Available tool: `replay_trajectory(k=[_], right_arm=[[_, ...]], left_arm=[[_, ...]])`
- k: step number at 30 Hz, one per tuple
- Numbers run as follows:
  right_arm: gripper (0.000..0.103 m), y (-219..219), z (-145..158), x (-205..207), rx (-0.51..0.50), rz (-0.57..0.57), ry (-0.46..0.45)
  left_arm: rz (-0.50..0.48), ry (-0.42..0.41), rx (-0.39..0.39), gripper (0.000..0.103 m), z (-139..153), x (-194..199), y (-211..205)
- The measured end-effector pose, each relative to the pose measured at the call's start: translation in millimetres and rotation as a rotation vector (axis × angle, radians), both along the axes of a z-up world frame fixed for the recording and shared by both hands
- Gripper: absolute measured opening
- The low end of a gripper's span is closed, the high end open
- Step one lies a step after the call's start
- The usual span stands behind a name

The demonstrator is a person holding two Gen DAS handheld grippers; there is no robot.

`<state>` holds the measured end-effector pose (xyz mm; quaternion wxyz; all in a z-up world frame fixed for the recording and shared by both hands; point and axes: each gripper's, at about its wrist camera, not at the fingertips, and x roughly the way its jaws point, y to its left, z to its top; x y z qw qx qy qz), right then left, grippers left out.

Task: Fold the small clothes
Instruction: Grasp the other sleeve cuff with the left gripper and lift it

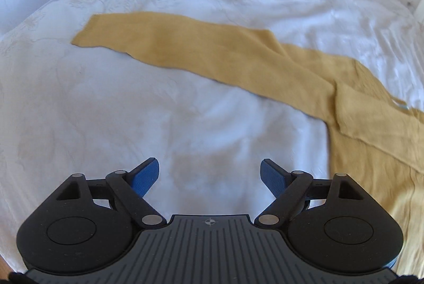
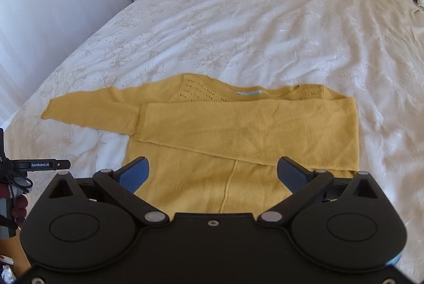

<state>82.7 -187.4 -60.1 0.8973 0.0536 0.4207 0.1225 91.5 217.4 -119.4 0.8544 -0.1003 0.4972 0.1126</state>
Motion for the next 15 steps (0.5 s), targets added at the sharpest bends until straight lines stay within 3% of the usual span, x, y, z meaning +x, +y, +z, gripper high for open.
replay_trajectory(k=[15], right_arm=[[0.102,64.1,-17.2,41.2,0.018,-0.006,0.092]], left_arm=[[0.212,-0.036,-0.027,0.084,-13.4,94.5,128.5]])
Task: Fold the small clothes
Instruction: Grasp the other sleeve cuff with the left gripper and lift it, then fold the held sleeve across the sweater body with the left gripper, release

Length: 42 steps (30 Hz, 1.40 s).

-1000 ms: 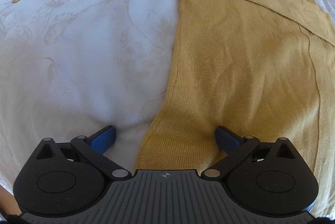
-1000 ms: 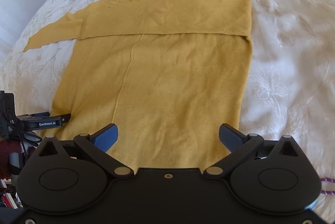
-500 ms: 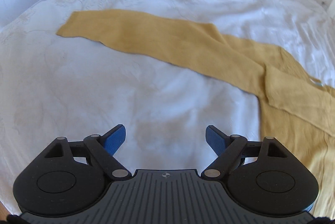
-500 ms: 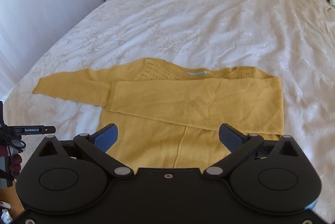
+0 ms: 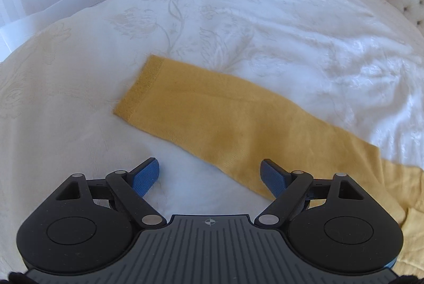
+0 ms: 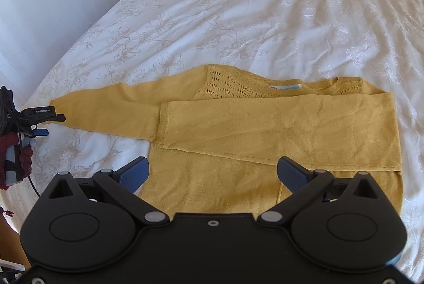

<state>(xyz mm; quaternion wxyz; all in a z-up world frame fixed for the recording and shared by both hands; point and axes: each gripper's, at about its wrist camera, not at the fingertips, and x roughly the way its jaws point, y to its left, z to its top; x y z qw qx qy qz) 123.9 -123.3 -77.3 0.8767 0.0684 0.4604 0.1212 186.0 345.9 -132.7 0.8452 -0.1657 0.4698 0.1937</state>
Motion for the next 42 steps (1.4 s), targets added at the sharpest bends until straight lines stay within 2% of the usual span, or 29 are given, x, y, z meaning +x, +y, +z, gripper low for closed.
replay_trajectory(k=[7,12,14,16,18,22,28,34,37,42], right_arm=[[0.102,18.7,-9.7,18.3,-0.016,0.037,0.050],[0.102,26.8,-14.8,29.1,-0.025,0.055,0.074],[0.102,28.2,-15.7,31.4,-0.026,0.057,0.079],[0.102,28.4,-16.7,32.8,-0.024,0.055,0.085],[0.102,27.3,-18.3,33.0,-0.018,0.050,0.091],[0.102,22.9,-23.5,30.9,-0.006,0.041,0.115],[0.102,9.8,-29.9,19.4,0.005,0.028,0.133],[0.102,-9.6,-34.2,4.6,0.036,0.031,0.130],[0.102,-21.3,-36.8,-1.6,0.061,0.038,0.128],[0.102,-49.6,-37.9,-15.4,0.103,0.031,0.118]], left_arm=[[0.072,-0.017,-0.028,0.084,-13.4,24.4,36.6],[0.106,-0.069,-0.059,0.081,-17.8,35.9,49.2],[0.127,-0.093,-0.060,0.059,-15.7,36.8,50.9],[0.142,-0.098,-0.070,0.026,-13.8,38.8,52.6],[0.137,-0.134,-0.118,0.008,-10.8,37.2,54.3],[0.128,-0.195,-0.106,0.007,13.0,29.6,42.9],[-0.010,-0.301,-0.070,0.007,68.8,20.8,-1.8],[-0.147,-0.414,-0.043,0.007,130.4,15.6,-63.7],[-0.209,-0.479,-0.062,0.007,156.4,13.6,-99.5],[-0.304,-0.517,-0.090,0.007,180.0,23.0,-167.4]])
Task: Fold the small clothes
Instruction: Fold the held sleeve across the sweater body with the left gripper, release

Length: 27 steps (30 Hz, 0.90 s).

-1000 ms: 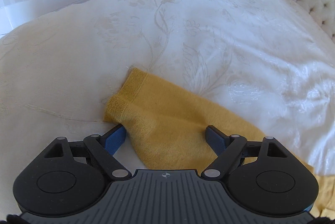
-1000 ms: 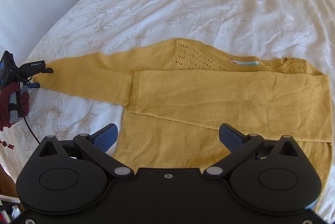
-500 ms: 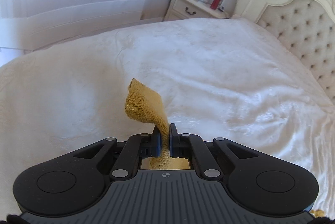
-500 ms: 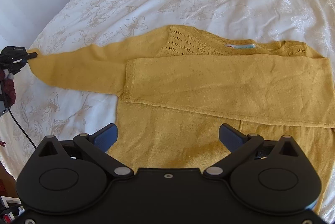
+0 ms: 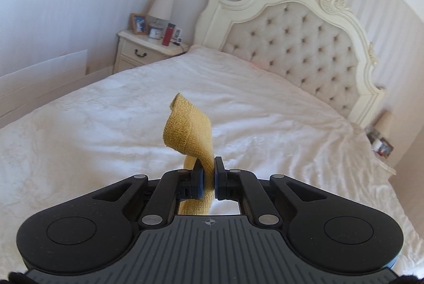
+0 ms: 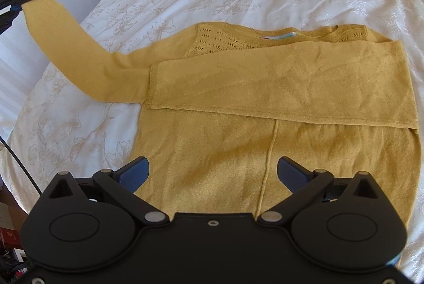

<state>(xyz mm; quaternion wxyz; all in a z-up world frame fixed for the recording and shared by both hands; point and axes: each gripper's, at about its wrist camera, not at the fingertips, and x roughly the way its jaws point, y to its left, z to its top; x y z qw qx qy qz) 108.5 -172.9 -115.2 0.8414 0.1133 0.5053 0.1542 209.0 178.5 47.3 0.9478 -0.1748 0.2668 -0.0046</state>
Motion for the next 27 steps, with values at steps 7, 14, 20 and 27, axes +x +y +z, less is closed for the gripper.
replay_trajectory(k=[7,14,20,27], right_arm=[[0.102,-45.9,0.4,-14.3,0.033,-0.059,-0.012],[0.102,-89.0,-2.3,-21.6,0.038,-0.137,-0.007],[0.102,-109.9,-8.9,-24.4,0.034,-0.182,0.017],[0.102,-122.0,-15.7,-15.0,0.020,-0.210,0.032]], left_arm=[[-0.168,0.008,-0.038,0.007,-18.1,19.6,-110.5],[-0.310,0.117,-0.046,0.007,-71.9,35.3,-213.7],[-0.398,0.253,0.005,0.013,-109.9,37.5,-264.3],[-0.466,0.260,0.054,0.029,-117.7,11.6,-265.1]])
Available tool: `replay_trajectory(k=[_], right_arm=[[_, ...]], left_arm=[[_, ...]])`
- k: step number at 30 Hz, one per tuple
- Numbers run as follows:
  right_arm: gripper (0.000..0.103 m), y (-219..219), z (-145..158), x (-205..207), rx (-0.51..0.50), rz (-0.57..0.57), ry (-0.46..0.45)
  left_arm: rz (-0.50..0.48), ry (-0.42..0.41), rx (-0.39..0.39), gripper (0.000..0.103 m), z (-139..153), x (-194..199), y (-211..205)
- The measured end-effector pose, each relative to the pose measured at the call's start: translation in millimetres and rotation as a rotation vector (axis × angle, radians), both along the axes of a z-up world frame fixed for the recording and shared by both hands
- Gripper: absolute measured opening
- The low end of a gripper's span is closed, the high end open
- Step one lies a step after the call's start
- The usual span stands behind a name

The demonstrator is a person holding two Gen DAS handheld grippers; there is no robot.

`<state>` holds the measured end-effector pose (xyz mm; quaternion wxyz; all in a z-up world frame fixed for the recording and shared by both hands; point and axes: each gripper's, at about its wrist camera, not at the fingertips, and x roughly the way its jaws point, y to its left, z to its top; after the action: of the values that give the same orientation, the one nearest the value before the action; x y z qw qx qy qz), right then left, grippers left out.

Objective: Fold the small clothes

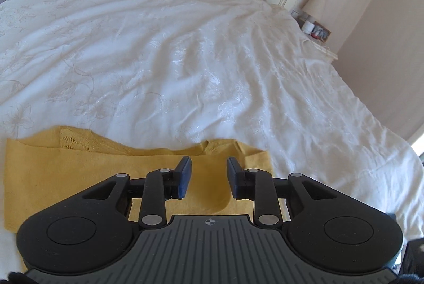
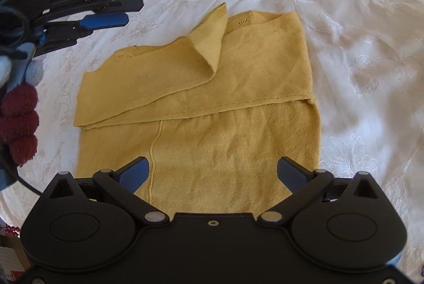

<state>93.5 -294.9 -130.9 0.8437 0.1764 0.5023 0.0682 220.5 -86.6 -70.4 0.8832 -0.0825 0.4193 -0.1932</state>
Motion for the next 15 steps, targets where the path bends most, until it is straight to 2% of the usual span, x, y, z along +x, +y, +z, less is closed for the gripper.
replay_trajectory(k=[3,7,10,15], right_arm=[[0.102,-1.3,0.6,11.9,-0.008,0.001,-0.008],[0.102,2.3,4.2,31.3,0.003,0.008,-0.031],[0.102,3.1,3.0,49.8,0.043,0.007,-0.048],[0.102,-5.0,-2.5,81.2,0.085,-0.029,-0.085]], left_arm=[[-0.004,0.007,0.031,0.030,-6.6,-9.6,17.5],[0.038,0.037,0.116,0.030,-24.2,-18.9,46.7],[0.100,0.089,0.171,0.030,-41.0,-19.3,71.6],[0.213,0.184,0.202,0.030,-67.7,-15.2,113.9]])
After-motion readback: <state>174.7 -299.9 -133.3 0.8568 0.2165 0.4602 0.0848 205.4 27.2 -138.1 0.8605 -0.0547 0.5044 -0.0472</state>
